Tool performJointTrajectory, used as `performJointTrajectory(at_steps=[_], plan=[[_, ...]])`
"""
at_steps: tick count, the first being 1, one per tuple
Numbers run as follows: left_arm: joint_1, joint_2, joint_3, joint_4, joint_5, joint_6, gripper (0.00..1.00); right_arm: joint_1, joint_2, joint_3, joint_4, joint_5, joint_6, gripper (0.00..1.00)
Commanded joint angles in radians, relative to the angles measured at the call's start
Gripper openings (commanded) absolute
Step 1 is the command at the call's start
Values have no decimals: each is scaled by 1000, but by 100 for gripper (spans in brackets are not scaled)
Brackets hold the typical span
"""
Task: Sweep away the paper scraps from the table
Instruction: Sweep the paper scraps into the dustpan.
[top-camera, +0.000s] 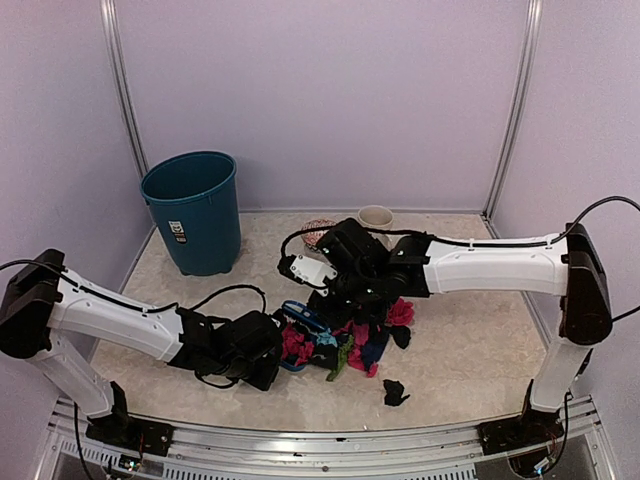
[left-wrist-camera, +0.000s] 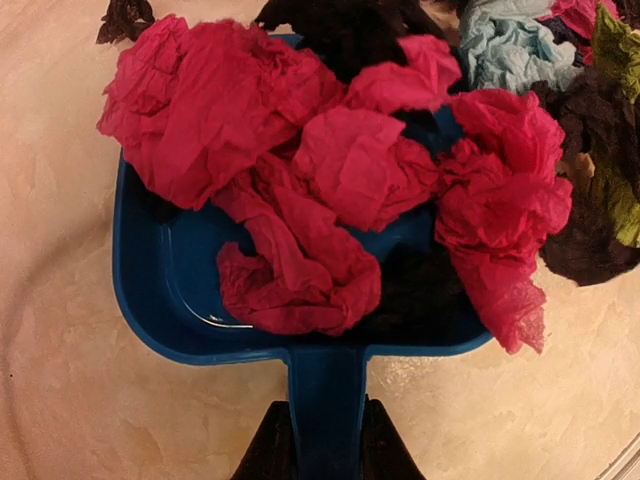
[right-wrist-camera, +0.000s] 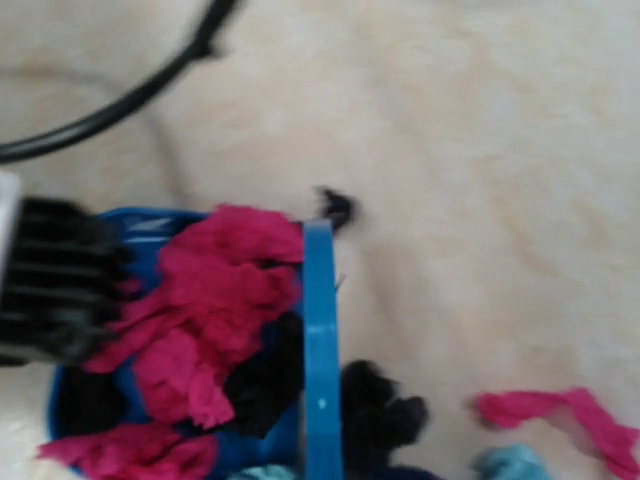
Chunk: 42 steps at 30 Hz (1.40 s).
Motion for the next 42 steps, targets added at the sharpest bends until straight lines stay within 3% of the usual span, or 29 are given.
performJointTrajectory(at_steps=[1, 5, 11, 21, 29, 42], plan=[[4, 0, -39, -10, 18, -6, 0, 2, -43, 32, 8, 183, 24, 0], [1, -22, -60, -12, 15, -31, 0, -15, -29, 77, 53, 217, -9, 0], [-6, -49, -73, -57, 9, -93, 0, -33, 68, 183, 138, 149, -88, 0], [-17, -90, -82, -121, 11, -174, 0, -65, 255, 362, 203, -103, -62, 0], [-26, -58, -65, -120, 21, -181, 0, -74, 290, 294, 309, -281, 64, 0], [-25, -41, -54, -105, 16, -170, 0, -111, 153, 8, 353, -247, 101, 0]])
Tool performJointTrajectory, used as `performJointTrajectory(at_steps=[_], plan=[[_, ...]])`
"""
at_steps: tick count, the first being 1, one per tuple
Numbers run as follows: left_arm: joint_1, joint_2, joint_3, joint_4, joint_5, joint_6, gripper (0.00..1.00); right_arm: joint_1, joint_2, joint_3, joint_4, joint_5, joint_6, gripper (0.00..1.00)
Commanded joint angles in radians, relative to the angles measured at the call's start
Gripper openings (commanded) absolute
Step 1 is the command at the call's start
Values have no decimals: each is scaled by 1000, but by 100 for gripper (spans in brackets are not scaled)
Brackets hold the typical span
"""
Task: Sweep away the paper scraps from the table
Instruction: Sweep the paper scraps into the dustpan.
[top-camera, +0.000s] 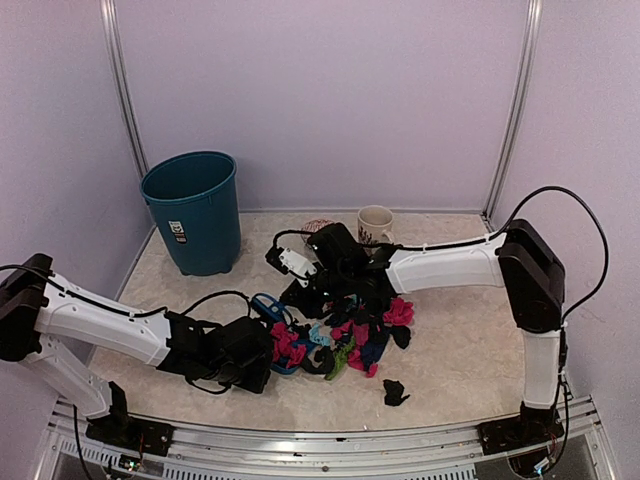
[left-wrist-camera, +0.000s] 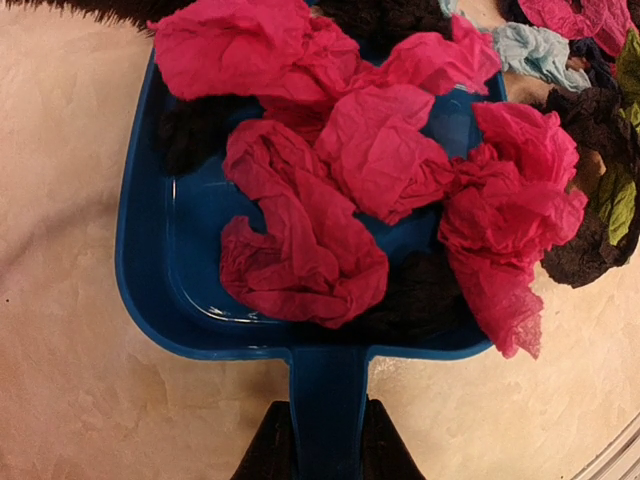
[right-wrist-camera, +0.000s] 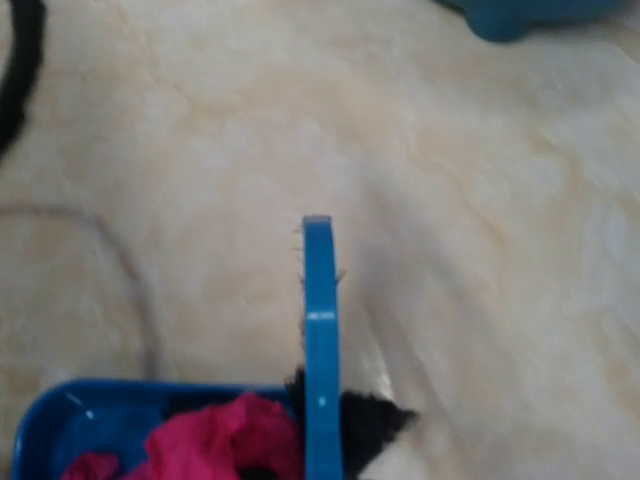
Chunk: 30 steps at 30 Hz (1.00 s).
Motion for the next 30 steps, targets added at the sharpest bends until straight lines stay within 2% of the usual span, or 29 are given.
performJointTrajectory(at_steps=[1, 10, 20, 30], plan=[[-3, 31, 0, -70, 25, -11, 0, -13, -117, -94, 16, 27, 15, 0], [2, 42, 8, -49, 14, 3, 0, 2, -243, -243, 34, 19, 57, 0], [12, 68, 12, 8, 2, 43, 0, 61, -332, -256, 4, 80, 65, 0], [15, 35, -8, 65, -52, 81, 0, 64, -440, -255, -81, 364, 87, 0]])
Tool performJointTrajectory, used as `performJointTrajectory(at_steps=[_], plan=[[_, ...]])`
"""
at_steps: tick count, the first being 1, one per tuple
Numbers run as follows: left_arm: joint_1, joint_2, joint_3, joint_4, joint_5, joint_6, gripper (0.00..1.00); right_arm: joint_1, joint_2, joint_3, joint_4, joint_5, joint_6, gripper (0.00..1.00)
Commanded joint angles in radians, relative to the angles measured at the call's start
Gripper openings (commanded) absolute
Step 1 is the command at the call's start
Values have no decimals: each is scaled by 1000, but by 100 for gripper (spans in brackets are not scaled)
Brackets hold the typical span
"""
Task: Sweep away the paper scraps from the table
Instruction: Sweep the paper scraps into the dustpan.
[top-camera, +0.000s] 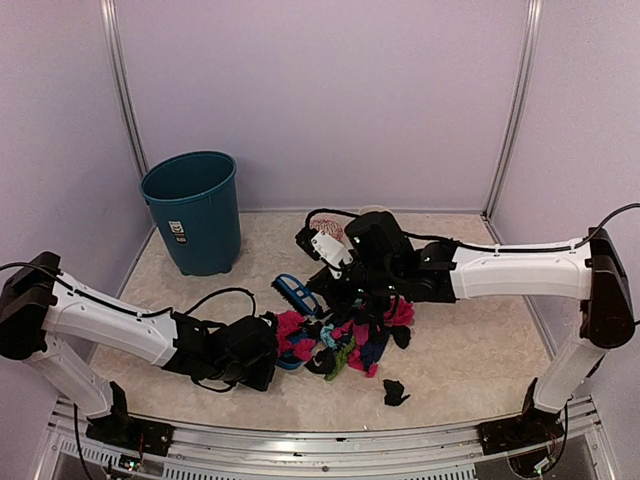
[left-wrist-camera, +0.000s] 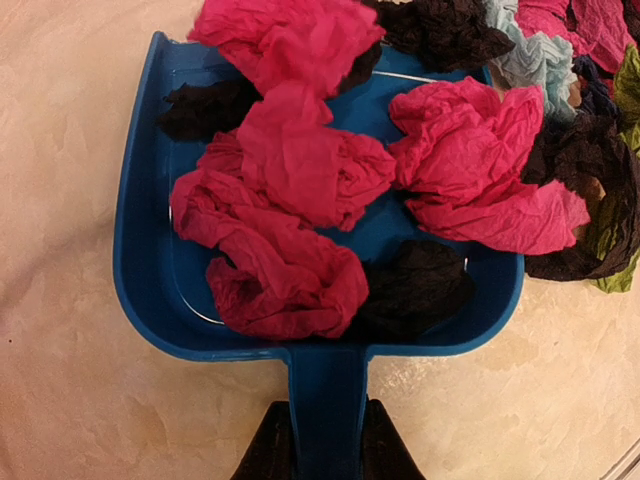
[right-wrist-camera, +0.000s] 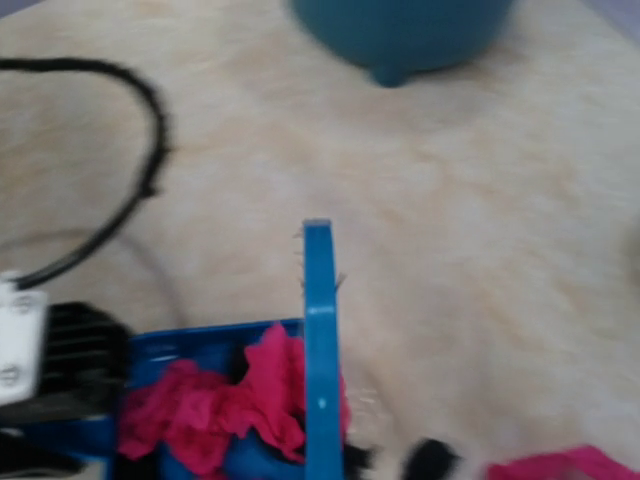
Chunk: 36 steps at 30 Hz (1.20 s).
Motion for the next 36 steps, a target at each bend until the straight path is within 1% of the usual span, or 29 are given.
performJointTrajectory(at_steps=[1, 6, 8, 11, 14, 22, 26, 32, 36], plan=[[7, -8, -20, 9, -22, 26, 0, 4, -73, -5, -52, 178, 23, 0], [10, -21, -21, 20, -40, 37, 0, 2, -136, -42, -54, 209, 24, 0], [12, -22, -19, 20, -41, 43, 0, 0, -146, -54, -60, 245, 22, 0], [12, -19, -20, 17, -40, 47, 0, -5, -134, -54, -73, 330, 9, 0], [13, -19, -26, 17, -40, 50, 0, -14, -81, -33, -76, 359, -10, 0], [11, -10, -28, 31, -37, 58, 0, -34, 97, 52, -43, 294, -35, 0], [10, 0, -18, 33, -40, 66, 0, -36, 150, 68, -58, 241, -25, 0], [9, 21, -1, 47, -44, 77, 0, -28, 139, 36, -43, 116, 14, 0], [7, 48, 16, 58, -45, 89, 0, -13, 107, 16, -32, 66, 49, 0]])
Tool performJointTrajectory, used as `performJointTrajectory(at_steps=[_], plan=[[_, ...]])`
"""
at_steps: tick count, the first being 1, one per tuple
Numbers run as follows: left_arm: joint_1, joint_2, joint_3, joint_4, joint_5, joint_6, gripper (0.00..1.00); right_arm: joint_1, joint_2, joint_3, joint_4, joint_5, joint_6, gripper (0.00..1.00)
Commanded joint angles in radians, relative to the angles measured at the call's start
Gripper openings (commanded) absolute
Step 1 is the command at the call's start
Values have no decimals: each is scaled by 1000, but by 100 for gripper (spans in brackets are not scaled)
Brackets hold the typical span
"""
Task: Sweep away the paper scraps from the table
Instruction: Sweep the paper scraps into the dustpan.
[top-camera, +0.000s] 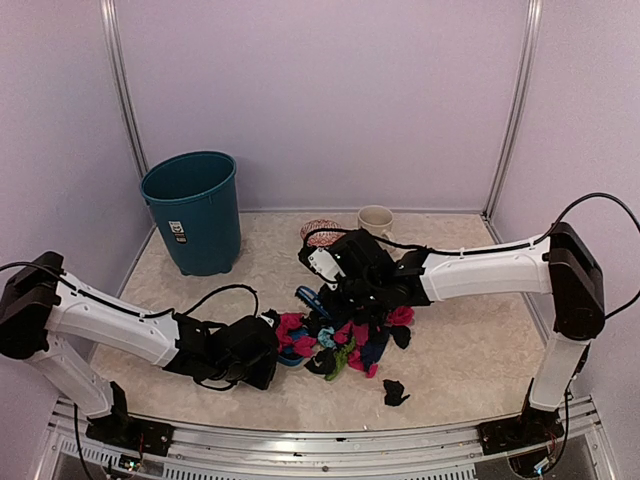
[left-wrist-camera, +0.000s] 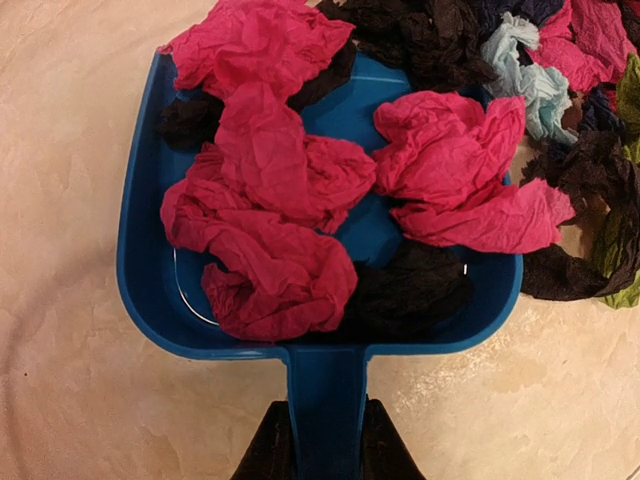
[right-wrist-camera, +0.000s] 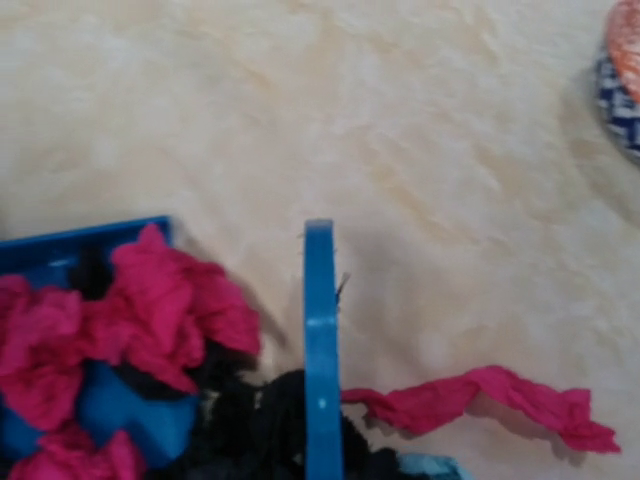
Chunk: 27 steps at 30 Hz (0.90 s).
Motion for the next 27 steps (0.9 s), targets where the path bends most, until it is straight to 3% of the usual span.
performJointTrajectory(at_steps=[1, 9, 27], plan=[[2, 42, 26, 14, -3, 27, 0, 17, -54, -19, 20, -91, 54, 0], [3, 54, 26, 51, -3, 33, 0, 29, -111, -29, 28, -149, 88, 0], [5, -22, -12, 128, -67, 60, 0, 18, -244, -77, -28, 159, 136, 0]])
